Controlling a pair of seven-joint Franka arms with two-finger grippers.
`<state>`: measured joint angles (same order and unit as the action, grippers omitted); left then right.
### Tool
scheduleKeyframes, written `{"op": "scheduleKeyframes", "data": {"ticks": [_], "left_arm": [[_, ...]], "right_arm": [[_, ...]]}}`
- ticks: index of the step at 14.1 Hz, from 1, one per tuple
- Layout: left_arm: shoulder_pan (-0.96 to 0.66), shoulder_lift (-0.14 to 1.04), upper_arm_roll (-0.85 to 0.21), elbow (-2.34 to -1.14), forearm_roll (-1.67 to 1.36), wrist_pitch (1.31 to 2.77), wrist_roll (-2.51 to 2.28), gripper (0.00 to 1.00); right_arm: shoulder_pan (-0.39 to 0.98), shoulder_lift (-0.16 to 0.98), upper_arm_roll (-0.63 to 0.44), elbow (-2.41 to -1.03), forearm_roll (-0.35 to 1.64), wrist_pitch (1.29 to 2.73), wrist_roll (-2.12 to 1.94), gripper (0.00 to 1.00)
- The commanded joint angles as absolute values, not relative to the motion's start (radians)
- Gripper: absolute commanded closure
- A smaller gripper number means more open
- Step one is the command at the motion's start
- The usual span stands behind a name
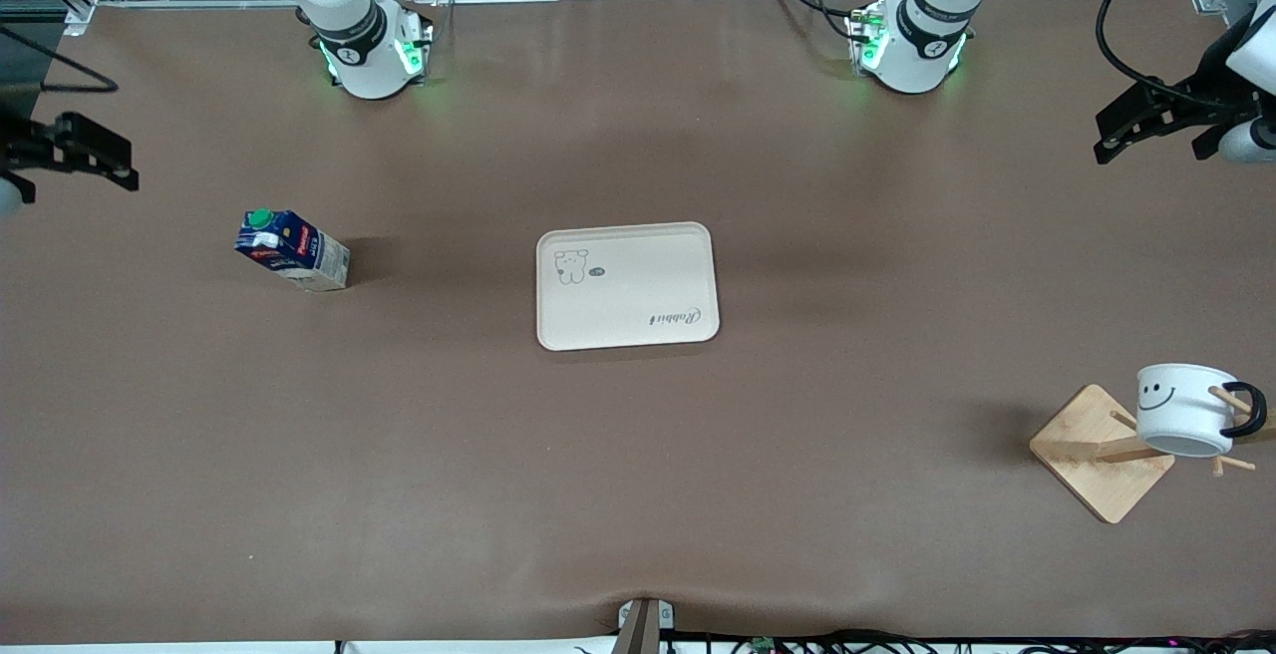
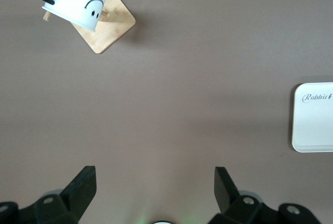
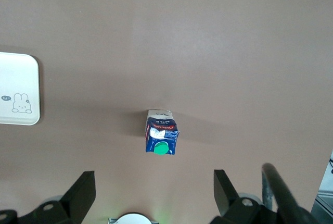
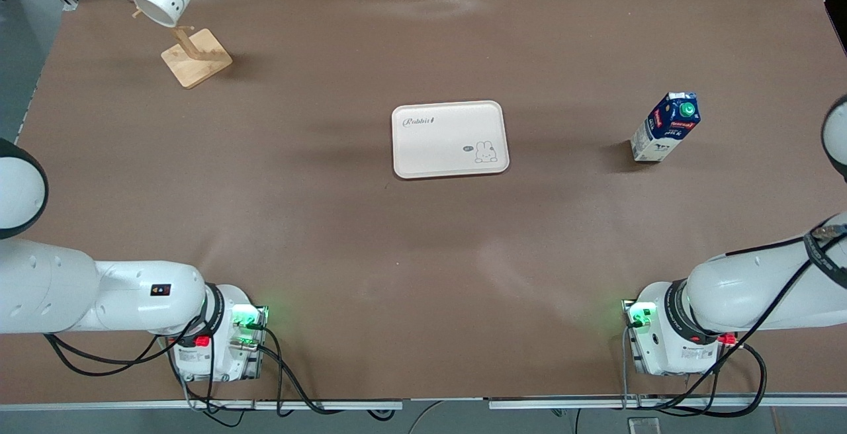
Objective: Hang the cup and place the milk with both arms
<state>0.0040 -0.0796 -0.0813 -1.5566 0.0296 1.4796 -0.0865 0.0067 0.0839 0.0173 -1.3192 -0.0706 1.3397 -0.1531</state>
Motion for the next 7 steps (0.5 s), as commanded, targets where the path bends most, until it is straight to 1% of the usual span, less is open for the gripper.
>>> {"op": "scheduleKeyframes", "data": {"ticks": [1,4,7], "left_arm": [[0.008,-0.083,-0.083,-1.546,0.029,1.463,-0.083,0.00],[0.005,-0.078,-0.083,-1.549,0.031,1.463,-0.095,0.00],[0.005,-0.075,-0.083,-1.548,0.031,1.463,-0.095,0.00]], "right_arm": [[-0.003,-0.018,0.011,-1.524,-0.055,1.484,-0.152,0.00],[-0.012,-0.112,0.011,-1.679,-0.044,1.581,-0.156,0.00],[-0.031,-0.104,0.009,-1.683,-0.044,1.606,-0.169,0.00]]}}
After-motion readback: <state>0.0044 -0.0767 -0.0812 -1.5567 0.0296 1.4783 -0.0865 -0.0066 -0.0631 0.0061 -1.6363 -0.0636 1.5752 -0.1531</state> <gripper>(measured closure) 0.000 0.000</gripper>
